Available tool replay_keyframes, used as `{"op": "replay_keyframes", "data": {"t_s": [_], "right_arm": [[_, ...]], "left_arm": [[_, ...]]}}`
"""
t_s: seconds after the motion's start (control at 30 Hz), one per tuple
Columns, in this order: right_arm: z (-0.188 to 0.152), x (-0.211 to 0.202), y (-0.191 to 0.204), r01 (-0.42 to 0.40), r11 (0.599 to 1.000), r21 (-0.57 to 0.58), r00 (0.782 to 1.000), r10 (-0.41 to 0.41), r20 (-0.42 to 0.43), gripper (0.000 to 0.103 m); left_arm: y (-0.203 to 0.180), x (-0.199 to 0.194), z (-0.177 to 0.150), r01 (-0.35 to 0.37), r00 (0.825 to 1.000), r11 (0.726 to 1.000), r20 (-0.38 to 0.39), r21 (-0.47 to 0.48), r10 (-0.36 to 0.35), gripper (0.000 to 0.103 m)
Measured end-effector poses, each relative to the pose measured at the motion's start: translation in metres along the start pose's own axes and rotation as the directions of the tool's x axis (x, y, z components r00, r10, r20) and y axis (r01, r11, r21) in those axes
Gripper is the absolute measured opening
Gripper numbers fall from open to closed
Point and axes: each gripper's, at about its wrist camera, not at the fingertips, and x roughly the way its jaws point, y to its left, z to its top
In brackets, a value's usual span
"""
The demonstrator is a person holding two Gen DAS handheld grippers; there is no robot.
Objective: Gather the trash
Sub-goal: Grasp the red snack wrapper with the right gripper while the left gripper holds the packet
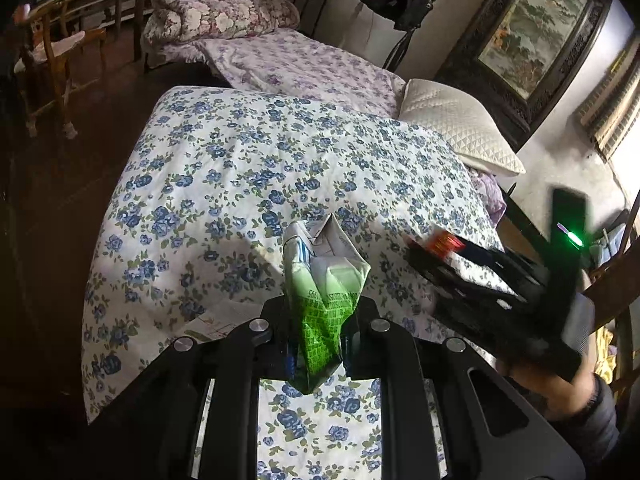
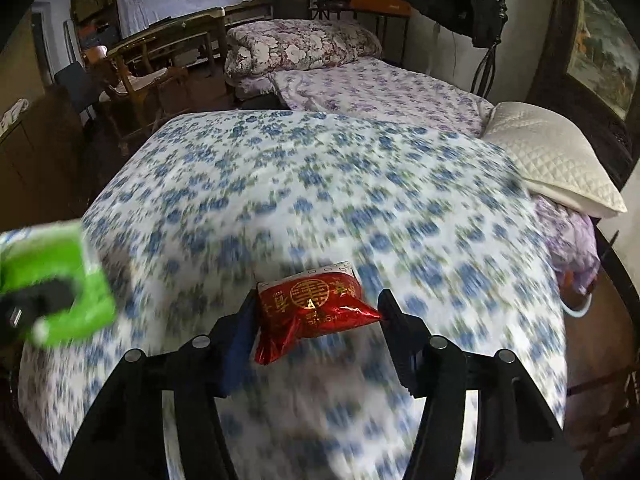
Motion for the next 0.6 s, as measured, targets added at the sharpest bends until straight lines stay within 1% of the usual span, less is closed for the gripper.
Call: {"op": "replay_keyframes", "data": {"t_s": [0.07,0.2,0.27,0.33,0.4,0.43,0.47,0.53,0.6], "right_arm": [[-0.019,-0.019,-0.013,0.002,1.000,0.025,1.000,-0.002,-0.005,0.059],[-0.059,-0.049,-0.036,0.033,0.994,0.109,0.999,-0.033,-0.003,0.059],[-0.071,-0.054,-0.039,0.047,0.989,0.139,0.999,-0.045,-0.015,0.059],[-0.075,-0.058,-0.036,0.042,0.986,0.162,0.999,-0.039,-0.018,0.059],[-0.077,-0.061,-0.030,0.006,0.983,0.185,1.000,-0.005,-0.005,0.059],[-0.079,-0.061,-0.028,-0.011,0.982,0.188,1.000,0.012,0.000,0.059],[-0.081,-0.062,-0.024,-0.020,0.984,0.179,1.000,0.019,0.006,0.059],[-0.085,-0.058,-0.013,-0.023,0.992,0.125,1.000,0.022,0.002,0.059],[-0.086,-0.056,-0.009,-0.025,0.995,0.096,1.000,0.025,-0.002,0.060]], "left_arm": [[-0.005,0.000,-0.003,-0.019,1.000,0.999,0.005,0.025,0.019,0.018],[-0.012,-0.001,-0.006,0.002,1.000,0.999,0.005,0.042,-0.002,0.017],[-0.015,-0.005,-0.007,0.006,1.000,0.999,0.015,0.048,-0.007,0.017],[-0.016,-0.009,-0.009,0.017,1.000,0.999,0.019,0.036,-0.017,0.017],[-0.022,-0.012,-0.014,0.028,0.999,0.998,0.019,0.048,-0.029,0.017],[-0.026,-0.011,-0.016,0.020,1.000,0.998,0.018,0.063,-0.021,0.017],[-0.030,-0.008,-0.019,-0.004,1.000,0.996,0.016,0.085,0.002,0.017],[-0.035,-0.003,-0.022,-0.020,1.000,0.994,0.003,0.108,0.020,0.018],[-0.037,0.003,-0.024,-0.028,0.999,0.993,-0.014,0.116,0.030,0.017]]}}
